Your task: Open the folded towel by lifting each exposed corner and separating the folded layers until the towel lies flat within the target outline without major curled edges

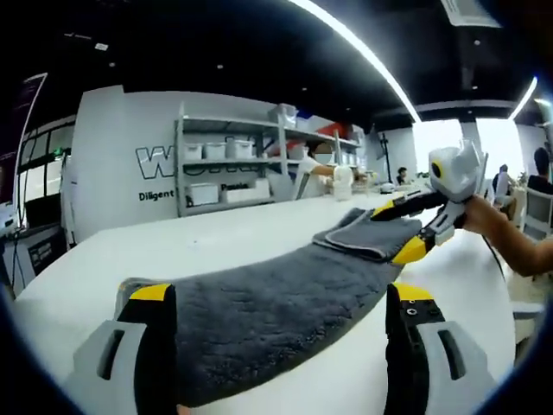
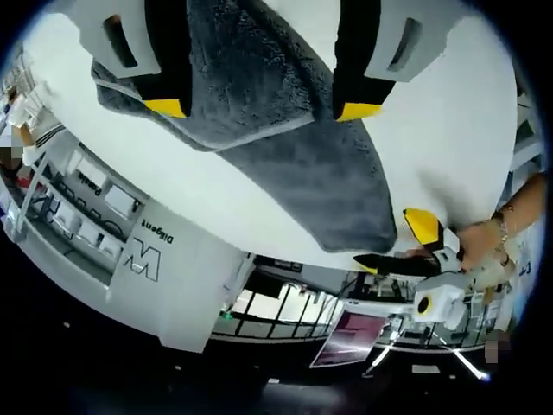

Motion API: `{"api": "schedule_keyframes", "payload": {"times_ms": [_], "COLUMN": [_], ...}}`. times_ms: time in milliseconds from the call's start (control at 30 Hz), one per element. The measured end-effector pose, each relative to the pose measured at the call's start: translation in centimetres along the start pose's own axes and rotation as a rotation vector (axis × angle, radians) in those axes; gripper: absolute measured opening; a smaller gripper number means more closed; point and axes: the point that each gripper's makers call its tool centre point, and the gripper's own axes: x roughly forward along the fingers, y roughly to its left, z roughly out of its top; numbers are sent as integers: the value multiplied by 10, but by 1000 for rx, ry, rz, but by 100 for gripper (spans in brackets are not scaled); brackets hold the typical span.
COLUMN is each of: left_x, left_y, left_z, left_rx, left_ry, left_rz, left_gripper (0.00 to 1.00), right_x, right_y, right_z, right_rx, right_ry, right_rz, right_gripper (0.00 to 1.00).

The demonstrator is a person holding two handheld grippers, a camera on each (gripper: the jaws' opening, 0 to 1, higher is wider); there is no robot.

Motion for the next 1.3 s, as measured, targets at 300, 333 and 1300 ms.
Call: {"api": "schedule_keyframes", "payload": {"times_ms": [300, 333, 1300], "left_x": [0, -1, -1], "left_y": [0, -2, 3], "left_z": [-3, -4, -9], "left_rx": [7, 7, 10], "left_ry": [11, 13, 35], "left_rz": [7, 6, 16], "left_gripper": [99, 99, 98], "right_x": [2, 6, -113], "right_y": [30, 27, -181], "right_z": [-4, -4, -26], "right_rx": [-149, -153, 14], "right_ry": [1, 3, -68], "right_rz": [86, 73, -449], "right_gripper": [14, 12, 2]}}
